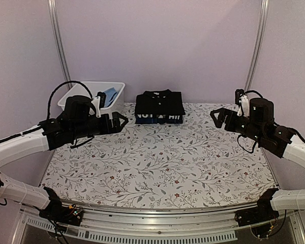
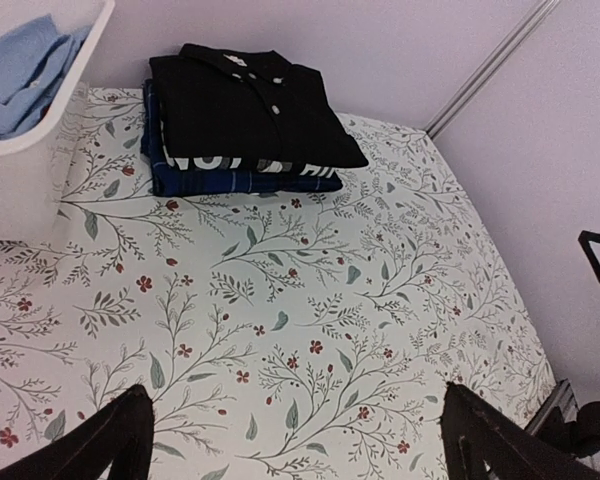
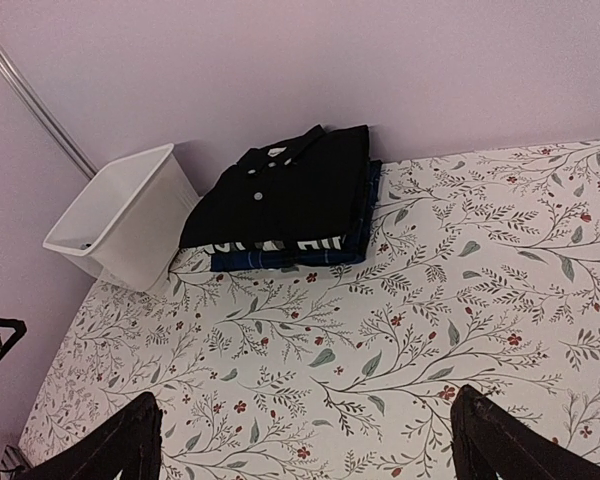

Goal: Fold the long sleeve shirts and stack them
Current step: Reset both arms

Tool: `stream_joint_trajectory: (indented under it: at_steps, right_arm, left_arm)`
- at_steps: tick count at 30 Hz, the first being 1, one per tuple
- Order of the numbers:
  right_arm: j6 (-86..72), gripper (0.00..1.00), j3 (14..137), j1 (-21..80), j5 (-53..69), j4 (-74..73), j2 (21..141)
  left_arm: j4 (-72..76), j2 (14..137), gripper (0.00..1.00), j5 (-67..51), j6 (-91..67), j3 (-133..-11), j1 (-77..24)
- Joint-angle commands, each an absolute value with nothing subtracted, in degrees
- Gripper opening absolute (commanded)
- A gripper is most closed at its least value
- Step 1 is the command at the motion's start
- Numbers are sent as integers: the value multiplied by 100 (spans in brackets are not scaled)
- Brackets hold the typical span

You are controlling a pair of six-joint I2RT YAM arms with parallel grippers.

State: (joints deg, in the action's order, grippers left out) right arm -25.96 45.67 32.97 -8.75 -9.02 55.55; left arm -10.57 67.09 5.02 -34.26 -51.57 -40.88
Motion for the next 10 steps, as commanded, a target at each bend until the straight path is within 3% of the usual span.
stream_joint_trajectory:
  at_steps: [1,10]
  right_arm:
    - [-2588,99,4605,3314,-967,-879,5554]
    - [-2567,99,4632,3314,-924,-895,5585]
  left_arm:
    - [-1027,6615,100,523,-3357,-5161,-4156]
    - [-1211,6609,100,536,-3279,-5322,-4151]
